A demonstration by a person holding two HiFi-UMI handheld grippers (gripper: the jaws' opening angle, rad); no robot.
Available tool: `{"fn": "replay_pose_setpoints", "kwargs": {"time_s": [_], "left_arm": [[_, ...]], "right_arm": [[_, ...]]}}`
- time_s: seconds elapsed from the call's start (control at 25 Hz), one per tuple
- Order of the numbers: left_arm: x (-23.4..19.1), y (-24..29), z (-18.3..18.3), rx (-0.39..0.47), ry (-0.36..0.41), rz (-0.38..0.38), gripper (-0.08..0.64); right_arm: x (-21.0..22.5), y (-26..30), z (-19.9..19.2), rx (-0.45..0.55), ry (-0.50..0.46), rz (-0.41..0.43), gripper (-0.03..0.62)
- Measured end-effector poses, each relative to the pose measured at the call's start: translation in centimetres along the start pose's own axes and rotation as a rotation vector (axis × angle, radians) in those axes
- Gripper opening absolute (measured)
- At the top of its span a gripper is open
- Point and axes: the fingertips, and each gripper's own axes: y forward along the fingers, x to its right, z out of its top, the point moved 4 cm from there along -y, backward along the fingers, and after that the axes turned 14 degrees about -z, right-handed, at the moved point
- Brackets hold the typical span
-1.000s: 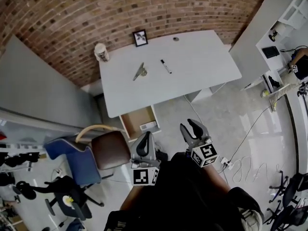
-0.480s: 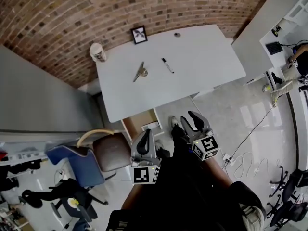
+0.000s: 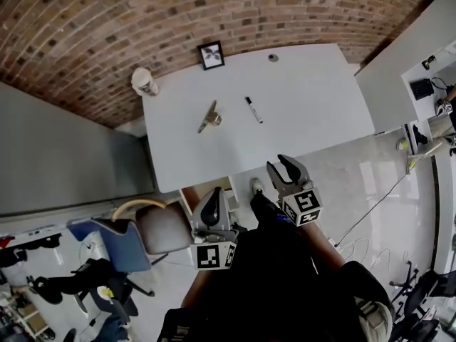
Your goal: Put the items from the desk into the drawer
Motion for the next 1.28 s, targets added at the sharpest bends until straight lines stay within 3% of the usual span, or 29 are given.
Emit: {"fn": "replay_pose_setpoints", "kwargs": {"time_s": [0.56, 1.04, 1.28], "left_arm": [[-3.4, 11.0, 0.3, -0.046, -0.027, 0.057, 0.018], [-5.7, 15.3, -1.3, -0.093, -0.083, 0.107, 0.018], [-6.6, 16.0, -1.8, -0.111, -0.091, 0.121, 0.018]], "right_arm": [[5.9, 14.4, -3.1, -0.184, -0.038, 0.062, 0.155], [8.1, 23.4, -13.5, -0.502, -0.076, 0.048, 0.155], [9.4, 26.7, -16.6, -0.585, -0.04, 0.001, 0.155]]}}
